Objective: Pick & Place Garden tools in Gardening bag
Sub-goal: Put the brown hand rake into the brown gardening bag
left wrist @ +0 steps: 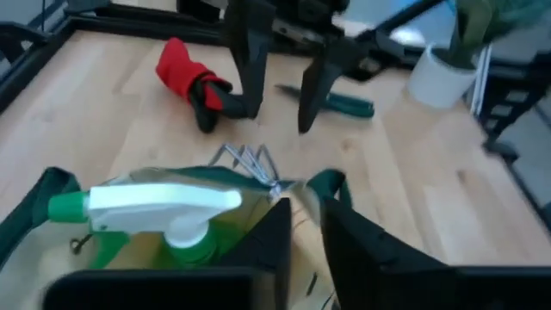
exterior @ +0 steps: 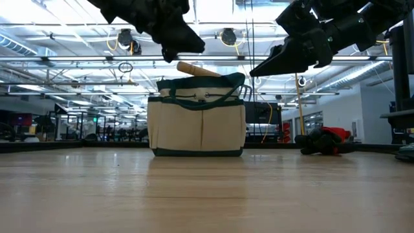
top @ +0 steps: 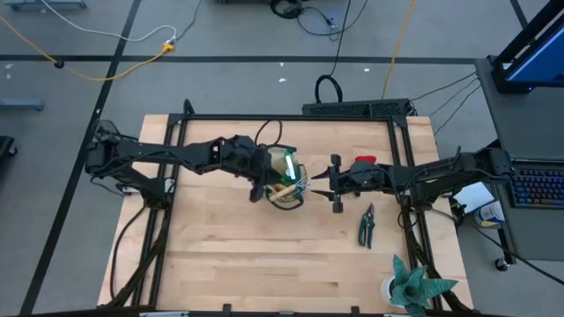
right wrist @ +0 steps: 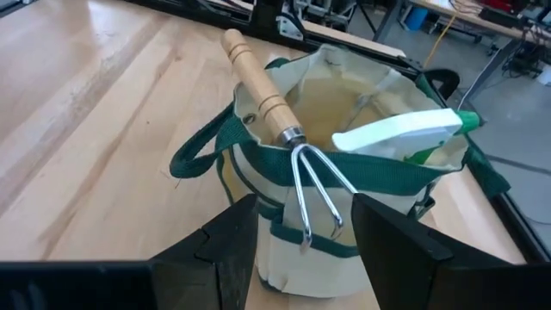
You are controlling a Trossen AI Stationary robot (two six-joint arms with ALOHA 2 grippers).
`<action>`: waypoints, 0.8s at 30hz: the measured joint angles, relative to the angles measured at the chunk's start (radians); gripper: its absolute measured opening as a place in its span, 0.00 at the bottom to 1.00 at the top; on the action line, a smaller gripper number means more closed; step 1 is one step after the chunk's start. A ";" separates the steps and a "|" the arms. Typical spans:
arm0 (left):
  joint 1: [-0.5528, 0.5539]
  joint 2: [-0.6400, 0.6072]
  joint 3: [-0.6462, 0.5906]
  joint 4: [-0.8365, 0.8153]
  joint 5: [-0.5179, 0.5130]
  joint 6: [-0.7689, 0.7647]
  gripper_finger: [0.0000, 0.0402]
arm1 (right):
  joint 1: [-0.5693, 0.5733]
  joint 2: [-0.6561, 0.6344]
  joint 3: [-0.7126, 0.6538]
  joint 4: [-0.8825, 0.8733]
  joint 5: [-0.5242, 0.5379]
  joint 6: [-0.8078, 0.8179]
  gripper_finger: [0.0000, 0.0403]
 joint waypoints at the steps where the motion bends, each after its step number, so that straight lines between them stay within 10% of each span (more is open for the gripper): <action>1: -0.003 0.003 0.000 0.006 0.000 -0.022 0.20 | 0.000 0.000 0.000 0.000 0.000 -0.004 0.45; 11: 0.000 0.044 0.000 0.034 0.020 -0.294 0.38 | 0.000 0.000 0.000 0.009 0.002 -0.003 0.45; 24: -0.074 0.111 -0.001 0.037 -0.046 -0.186 0.38 | 0.000 0.000 0.000 0.008 0.000 -0.002 0.45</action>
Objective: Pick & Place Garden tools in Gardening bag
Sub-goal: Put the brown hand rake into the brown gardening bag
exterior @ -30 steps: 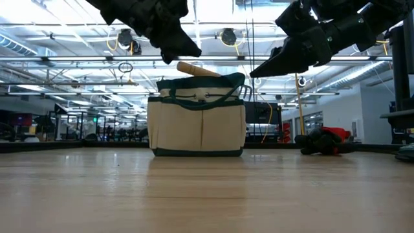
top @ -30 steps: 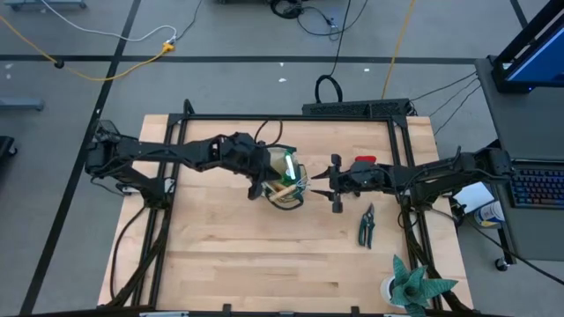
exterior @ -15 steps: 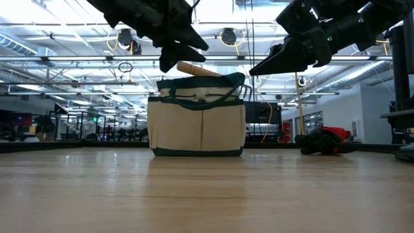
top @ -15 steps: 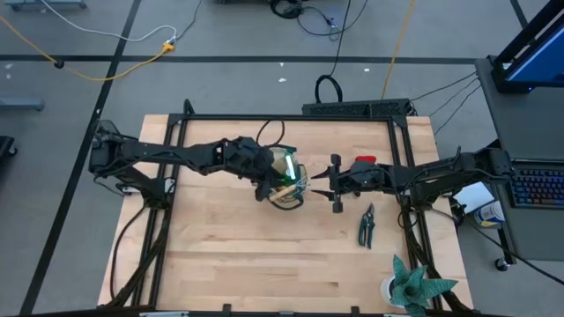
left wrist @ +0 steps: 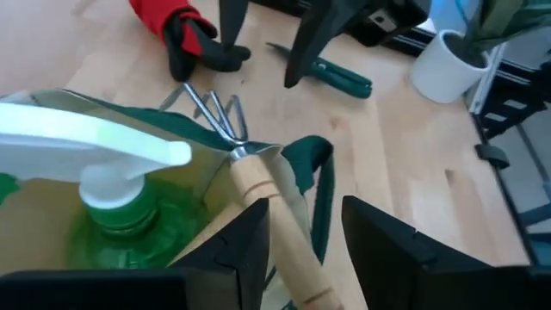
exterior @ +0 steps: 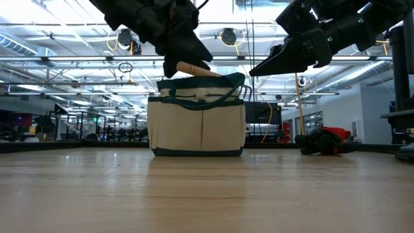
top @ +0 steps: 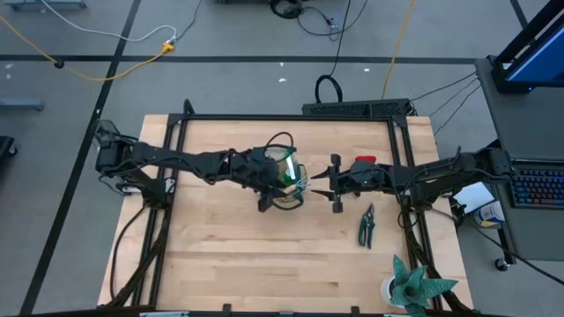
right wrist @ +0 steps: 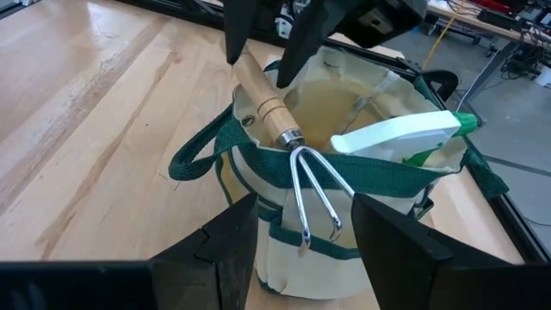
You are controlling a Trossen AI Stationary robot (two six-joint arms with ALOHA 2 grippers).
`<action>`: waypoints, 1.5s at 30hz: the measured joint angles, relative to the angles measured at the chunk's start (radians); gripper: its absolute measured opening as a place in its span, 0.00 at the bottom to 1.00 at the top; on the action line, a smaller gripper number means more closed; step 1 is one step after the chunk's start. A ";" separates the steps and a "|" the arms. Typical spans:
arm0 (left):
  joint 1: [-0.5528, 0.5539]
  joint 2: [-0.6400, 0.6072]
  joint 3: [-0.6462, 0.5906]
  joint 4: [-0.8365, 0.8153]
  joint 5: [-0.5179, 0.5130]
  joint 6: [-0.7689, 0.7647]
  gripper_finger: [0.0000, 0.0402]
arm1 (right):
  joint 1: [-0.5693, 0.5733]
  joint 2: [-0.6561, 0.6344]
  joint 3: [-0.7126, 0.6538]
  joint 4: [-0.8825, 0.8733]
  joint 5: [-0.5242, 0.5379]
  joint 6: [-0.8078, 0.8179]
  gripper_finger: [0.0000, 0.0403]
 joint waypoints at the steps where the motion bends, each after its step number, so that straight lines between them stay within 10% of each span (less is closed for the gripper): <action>1: -0.005 0.000 0.000 -0.001 -0.023 0.002 0.38 | 0.000 0.000 0.000 0.000 0.000 0.000 0.45; 29: -0.018 0.000 0.000 -0.123 -0.104 0.128 0.38 | 0.000 0.000 0.000 0.000 -0.002 0.004 0.45; 45: -0.020 0.000 0.000 -0.130 -0.115 0.173 0.16 | 0.000 0.000 0.000 0.000 -0.002 0.004 0.45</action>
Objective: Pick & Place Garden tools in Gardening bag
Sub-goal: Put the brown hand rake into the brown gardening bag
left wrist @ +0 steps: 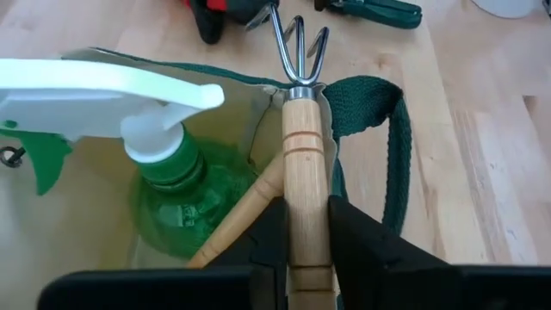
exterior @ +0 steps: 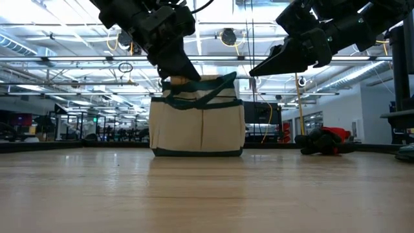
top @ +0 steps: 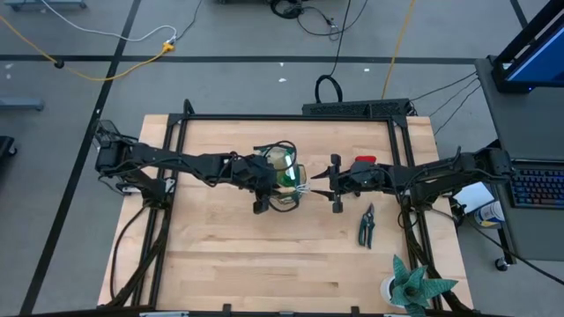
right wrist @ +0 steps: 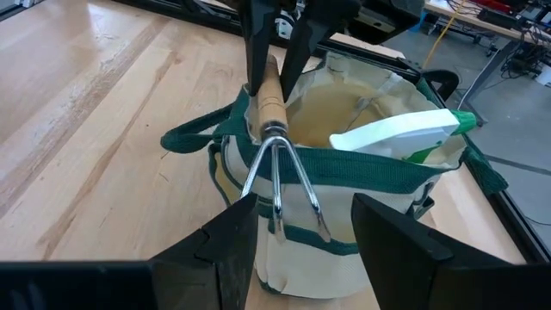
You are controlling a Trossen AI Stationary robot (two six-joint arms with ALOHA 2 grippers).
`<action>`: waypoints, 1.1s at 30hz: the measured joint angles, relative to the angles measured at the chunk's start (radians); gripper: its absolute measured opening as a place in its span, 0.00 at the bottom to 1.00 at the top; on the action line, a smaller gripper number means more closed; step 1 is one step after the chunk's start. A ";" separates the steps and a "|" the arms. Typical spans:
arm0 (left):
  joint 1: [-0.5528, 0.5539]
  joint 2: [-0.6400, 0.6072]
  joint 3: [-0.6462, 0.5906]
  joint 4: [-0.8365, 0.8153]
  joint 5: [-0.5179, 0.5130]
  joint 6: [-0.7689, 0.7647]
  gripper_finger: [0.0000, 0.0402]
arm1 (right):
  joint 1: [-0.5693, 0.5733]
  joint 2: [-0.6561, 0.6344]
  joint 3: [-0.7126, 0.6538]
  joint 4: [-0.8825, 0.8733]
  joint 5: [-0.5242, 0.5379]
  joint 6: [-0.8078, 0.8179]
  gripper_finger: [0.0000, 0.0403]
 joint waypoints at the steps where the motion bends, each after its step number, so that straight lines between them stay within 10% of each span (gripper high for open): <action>1: -0.005 -0.001 0.000 0.002 0.000 0.003 0.16 | 0.000 0.000 0.000 0.000 0.000 0.000 0.45; 33: -0.130 -0.220 0.002 -0.219 -0.284 0.062 0.18 | 0.000 0.000 -0.001 -0.001 0.001 0.005 0.45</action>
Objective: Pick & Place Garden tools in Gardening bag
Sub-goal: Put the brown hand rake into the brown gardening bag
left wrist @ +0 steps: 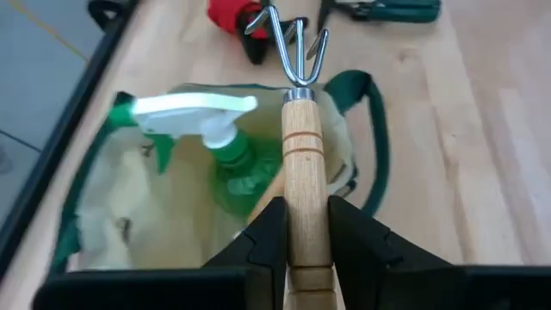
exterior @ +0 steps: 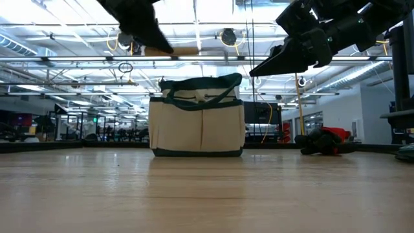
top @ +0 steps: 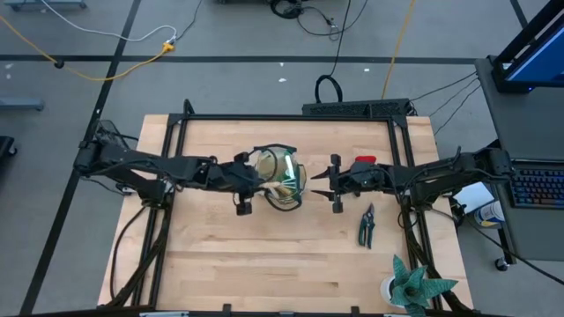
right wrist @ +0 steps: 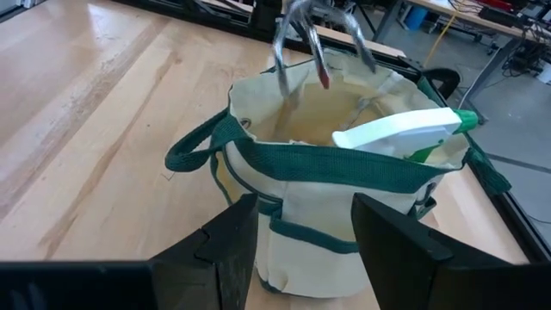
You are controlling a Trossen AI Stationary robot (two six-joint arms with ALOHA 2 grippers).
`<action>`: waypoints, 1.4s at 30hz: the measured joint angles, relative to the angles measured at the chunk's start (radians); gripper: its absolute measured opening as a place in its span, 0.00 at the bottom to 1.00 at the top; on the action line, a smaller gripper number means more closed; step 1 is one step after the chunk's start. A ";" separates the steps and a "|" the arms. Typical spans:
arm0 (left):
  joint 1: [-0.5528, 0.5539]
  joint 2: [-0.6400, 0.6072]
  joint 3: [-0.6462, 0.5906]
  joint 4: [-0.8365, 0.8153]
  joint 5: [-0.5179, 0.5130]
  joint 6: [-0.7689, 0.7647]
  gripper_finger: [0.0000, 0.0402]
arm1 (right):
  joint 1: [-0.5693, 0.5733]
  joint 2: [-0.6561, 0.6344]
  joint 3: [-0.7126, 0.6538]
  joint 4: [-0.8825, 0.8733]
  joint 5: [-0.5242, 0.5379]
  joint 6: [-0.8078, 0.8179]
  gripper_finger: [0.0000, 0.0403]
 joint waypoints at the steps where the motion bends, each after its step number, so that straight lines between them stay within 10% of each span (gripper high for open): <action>1: -0.003 -0.011 0.000 -0.025 -0.010 -0.002 0.18 | 0.000 0.000 0.000 0.000 0.000 0.002 0.45; 42: 0.161 0.107 -0.001 0.033 0.080 0.156 0.18 | 0.000 0.000 0.000 -0.015 -0.001 0.015 0.45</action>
